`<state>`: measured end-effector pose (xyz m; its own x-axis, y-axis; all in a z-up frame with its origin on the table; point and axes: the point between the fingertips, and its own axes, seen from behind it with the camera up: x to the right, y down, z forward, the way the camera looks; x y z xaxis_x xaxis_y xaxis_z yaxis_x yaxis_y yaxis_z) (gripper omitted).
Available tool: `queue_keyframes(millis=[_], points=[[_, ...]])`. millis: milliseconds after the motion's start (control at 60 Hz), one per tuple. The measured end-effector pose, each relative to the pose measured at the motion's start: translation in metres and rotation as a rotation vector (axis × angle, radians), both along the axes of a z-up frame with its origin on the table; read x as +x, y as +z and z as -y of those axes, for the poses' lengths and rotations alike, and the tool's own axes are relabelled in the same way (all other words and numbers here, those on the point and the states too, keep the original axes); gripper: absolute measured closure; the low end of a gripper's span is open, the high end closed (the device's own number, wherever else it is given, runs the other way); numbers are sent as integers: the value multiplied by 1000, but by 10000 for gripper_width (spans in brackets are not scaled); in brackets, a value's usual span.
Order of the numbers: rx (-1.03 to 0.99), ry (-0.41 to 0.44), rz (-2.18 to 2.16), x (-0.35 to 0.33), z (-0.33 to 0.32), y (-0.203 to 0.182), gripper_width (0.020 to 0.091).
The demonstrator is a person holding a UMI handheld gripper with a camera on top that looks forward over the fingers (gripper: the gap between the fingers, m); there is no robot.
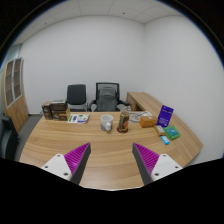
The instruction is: Pour water
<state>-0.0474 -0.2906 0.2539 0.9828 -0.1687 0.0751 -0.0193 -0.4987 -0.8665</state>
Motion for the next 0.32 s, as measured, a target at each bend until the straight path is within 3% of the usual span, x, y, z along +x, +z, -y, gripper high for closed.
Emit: queue_keyframes(millis=[317], points=[[-13,-26,27,-2,19,5,246]])
